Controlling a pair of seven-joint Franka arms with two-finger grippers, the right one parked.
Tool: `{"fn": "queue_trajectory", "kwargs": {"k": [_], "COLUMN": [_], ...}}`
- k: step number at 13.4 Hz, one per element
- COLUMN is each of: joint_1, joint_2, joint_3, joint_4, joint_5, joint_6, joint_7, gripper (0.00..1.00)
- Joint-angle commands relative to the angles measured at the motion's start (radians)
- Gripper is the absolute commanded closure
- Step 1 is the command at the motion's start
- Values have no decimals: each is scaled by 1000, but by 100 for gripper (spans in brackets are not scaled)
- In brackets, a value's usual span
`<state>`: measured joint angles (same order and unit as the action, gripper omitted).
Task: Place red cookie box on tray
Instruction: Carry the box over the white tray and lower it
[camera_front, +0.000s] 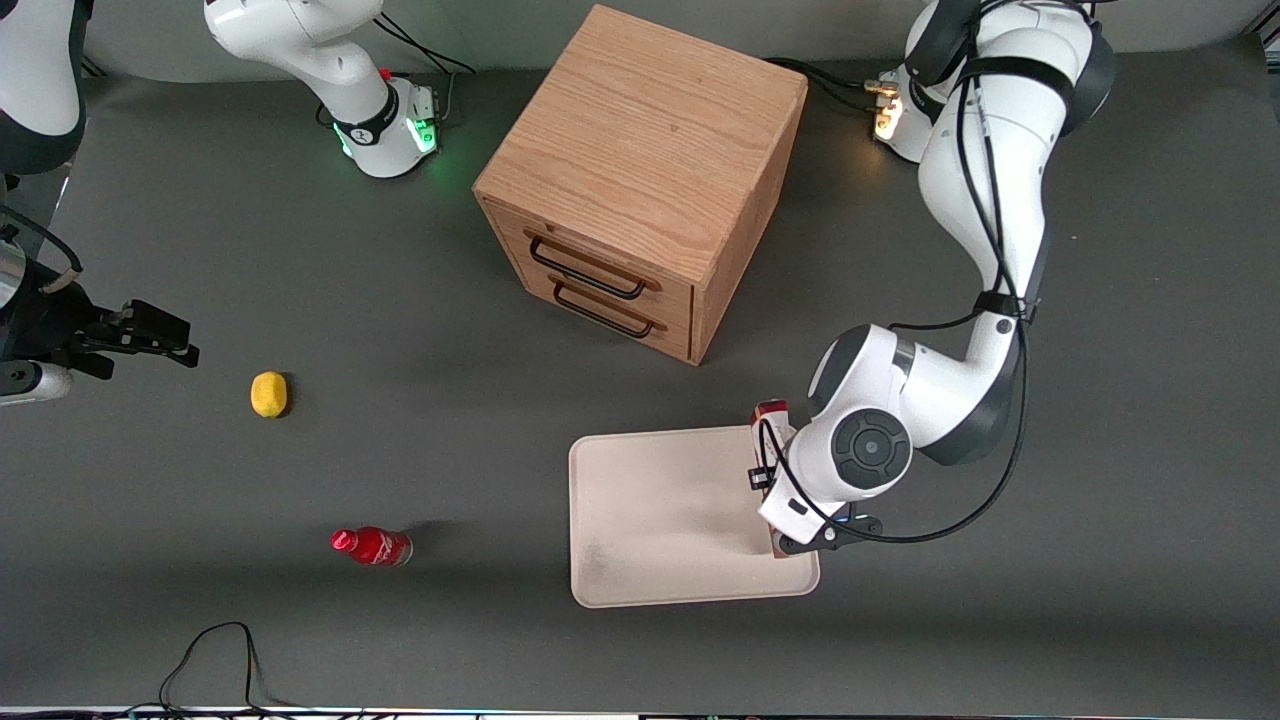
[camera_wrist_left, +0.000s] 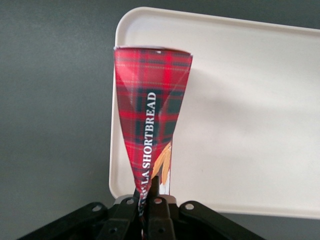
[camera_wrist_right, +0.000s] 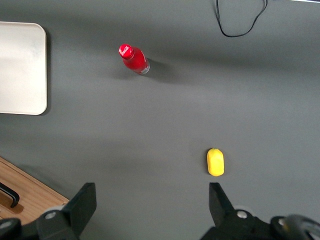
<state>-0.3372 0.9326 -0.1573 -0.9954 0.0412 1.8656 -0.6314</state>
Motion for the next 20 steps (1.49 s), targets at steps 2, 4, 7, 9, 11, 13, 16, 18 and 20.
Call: {"fn": "queue_trajectory", "kwargs": {"k": [2,4,7,9,11,13,16,18,20], "joint_1": [-17,-17,-17,-17,-16,-17,-17,-16,-16], "joint_2": [38,49,61,68,68,68,68,68,68], "joint_3": [36,39,39,39,39,39,39,39,39], "joint_4": [38,35,35,34,34,26,20,20,18], "joint_5": [17,23,31,32,32,32,32,32,32], "joint_6": [32,56,87,96,95,103,110,109,109], "joint_7": [-21,-20,-20,-20,-22,-22,-22,-22,-22], "gripper": [100,100,100,100,100,0,0,0,0]}}
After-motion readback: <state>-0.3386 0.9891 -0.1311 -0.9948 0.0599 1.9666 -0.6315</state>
